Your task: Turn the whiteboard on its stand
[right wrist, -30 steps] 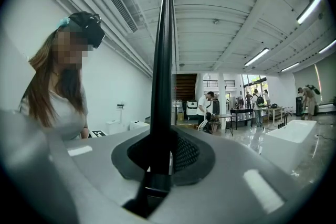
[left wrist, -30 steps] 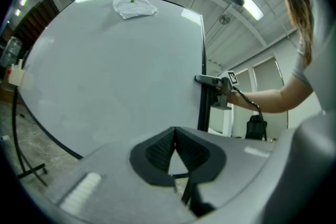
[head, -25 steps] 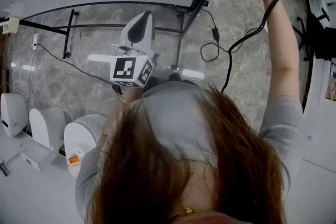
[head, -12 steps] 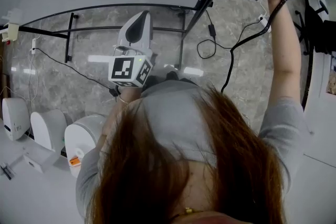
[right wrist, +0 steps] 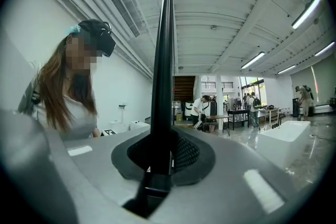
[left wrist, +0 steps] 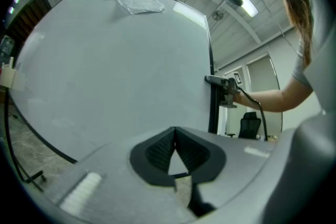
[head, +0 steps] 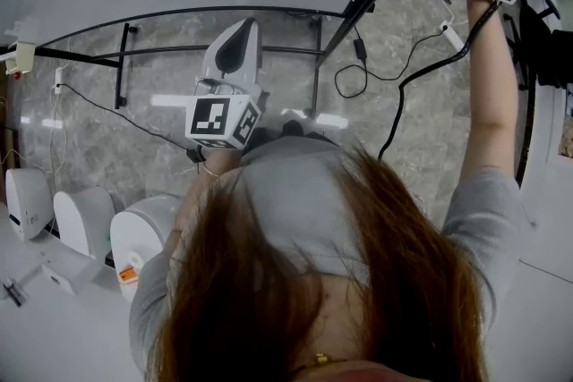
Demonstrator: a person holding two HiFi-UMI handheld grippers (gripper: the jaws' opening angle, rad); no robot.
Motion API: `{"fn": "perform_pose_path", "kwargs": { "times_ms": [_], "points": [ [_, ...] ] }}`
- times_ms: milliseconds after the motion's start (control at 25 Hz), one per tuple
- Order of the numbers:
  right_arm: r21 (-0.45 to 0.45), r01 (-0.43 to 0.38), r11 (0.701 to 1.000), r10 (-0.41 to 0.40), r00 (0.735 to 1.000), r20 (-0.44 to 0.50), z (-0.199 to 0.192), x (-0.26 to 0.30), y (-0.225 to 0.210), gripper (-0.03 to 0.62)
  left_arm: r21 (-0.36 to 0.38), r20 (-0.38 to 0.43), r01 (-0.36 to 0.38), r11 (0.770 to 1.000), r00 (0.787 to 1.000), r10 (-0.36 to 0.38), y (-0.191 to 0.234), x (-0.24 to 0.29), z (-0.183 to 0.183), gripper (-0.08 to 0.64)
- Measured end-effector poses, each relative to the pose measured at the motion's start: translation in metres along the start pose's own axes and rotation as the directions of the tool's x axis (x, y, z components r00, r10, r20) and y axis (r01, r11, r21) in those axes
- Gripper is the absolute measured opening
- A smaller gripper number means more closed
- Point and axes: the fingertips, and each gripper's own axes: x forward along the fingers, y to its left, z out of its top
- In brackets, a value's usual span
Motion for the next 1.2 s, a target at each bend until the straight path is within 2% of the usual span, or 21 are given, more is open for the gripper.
{"fn": "perform_pose_path", "kwargs": {
  "times_ms": [160,320,440,720,800,880,960,1040,1120,1200],
  "points": [
    [0.007,0.005,1.000,-0.004,1.000,-0.003,0.000,0.001,0.000,0.056,-0.002,-0.004,0.005,1.000,1.000,-0.005,0.005,-0.003,0.002,0.003],
    [-0.027,-0.011,1.000,0.011,1.000,-0.010,0.004,0.005,0.004,0.055,-0.005,-0.009,0.007,1.000,1.000,-0.008,0.009,-0.003,0.001,0.003],
    [0.020,0.009,1.000,-0.009,1.000,0.005,-0.002,-0.003,-0.002,0.057,-0.016,-0.014,0.015,1.000,1.000,-0.015,0.009,-0.001,0.000,0.003],
    [0.019,0.025,1.000,-0.025,0.999,0.027,0.000,-0.001,-0.004,0.067,-0.026,-0.030,0.028,0.999,0.999,-0.029,0.005,0.000,-0.005,0.003],
    [-0.015,0.063,0.998,-0.063,0.998,0.023,0.005,0.001,-0.005,0.113,-0.029,-0.038,0.032,0.999,0.999,-0.033,0.003,-0.003,-0.009,0.002],
    [-0.019,0.153,0.988,-0.153,0.988,0.032,0.003,-0.007,-0.016,0.202,-0.027,-0.044,0.044,0.999,0.998,-0.045,0.002,-0.004,-0.011,0.003],
    [-0.028,0.222,0.975,-0.221,0.974,0.044,0.001,-0.013,-0.024,0.243,-0.029,-0.043,0.056,0.998,0.997,-0.057,0.001,-0.004,-0.011,0.003],
    [-0.036,0.247,0.968,-0.246,0.969,0.038,0.000,-0.016,-0.023,0.246,-0.034,-0.041,0.061,0.998,0.997,-0.062,0.002,-0.005,-0.012,0.003],
    [-0.032,0.263,0.964,-0.263,0.965,0.003,-0.003,-0.024,-0.016,0.208,-0.035,-0.038,0.069,0.997,0.997,-0.070,0.002,-0.004,-0.011,0.003],
    [-0.054,0.311,0.949,-0.312,0.950,-0.022,-0.001,-0.037,-0.009,0.195,-0.034,-0.036,0.078,0.996,0.996,-0.079,0.002,-0.002,-0.009,0.002]
  ]
}}
